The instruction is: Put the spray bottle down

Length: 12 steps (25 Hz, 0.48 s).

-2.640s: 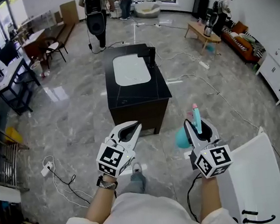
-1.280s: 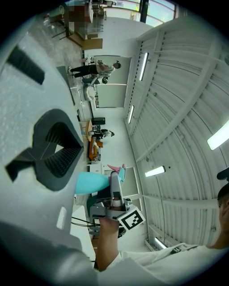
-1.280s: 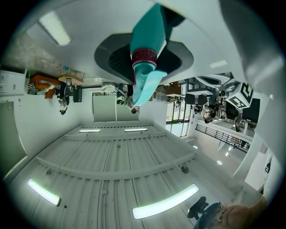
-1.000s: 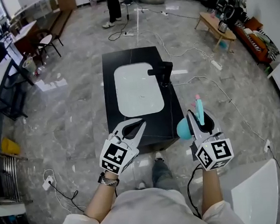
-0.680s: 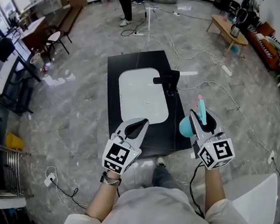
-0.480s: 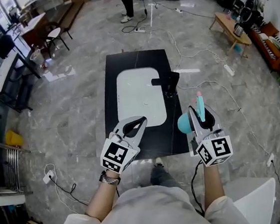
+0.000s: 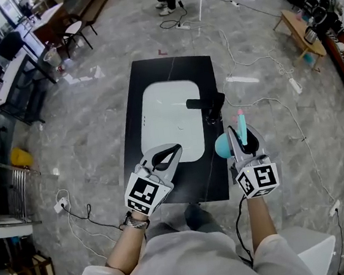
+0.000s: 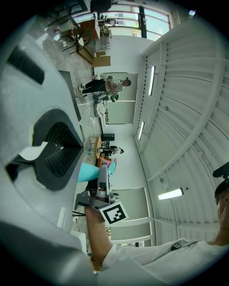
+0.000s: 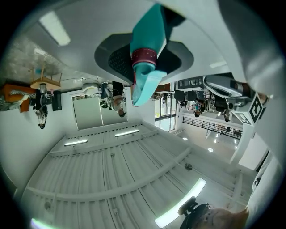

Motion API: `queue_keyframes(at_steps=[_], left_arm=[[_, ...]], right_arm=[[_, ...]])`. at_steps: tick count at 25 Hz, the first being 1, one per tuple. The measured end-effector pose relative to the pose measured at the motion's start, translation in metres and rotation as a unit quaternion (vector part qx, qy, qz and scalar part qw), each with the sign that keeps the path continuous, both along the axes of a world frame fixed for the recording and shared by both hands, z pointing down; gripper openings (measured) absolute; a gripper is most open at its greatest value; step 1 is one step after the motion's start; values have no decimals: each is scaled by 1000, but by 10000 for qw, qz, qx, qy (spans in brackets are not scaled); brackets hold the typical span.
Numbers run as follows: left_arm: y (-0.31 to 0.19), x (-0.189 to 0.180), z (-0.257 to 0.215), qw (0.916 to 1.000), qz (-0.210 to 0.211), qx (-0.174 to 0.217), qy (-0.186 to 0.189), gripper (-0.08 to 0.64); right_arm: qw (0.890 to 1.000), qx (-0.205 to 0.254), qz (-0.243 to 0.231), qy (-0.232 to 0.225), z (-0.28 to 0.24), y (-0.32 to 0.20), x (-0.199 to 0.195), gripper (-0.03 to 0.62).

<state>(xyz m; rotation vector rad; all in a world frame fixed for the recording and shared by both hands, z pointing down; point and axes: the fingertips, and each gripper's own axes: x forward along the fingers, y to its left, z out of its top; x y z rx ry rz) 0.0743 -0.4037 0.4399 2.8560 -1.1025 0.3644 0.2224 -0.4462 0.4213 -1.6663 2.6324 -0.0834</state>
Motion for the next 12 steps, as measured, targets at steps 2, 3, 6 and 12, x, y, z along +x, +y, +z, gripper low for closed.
queue_keyframes(at_steps=[2,3,6,12], left_arm=[[-9,3,4,9999,-120,-21,3,6],[-13,3,7,9998,-173,-38,2,6],[-23,3,16,9995,-305,-88,-52,6],[-36,6,33,9989,-426,-141,-147,6]], right_arm=[[10000,22,-15,-11,15,-15,5,140],[10000,34,-34,-20,23,-24,7,140],[9999,22,-135,-93,46,-50,7,140],[9996,-126,-225,-77,94,-83,5,140]])
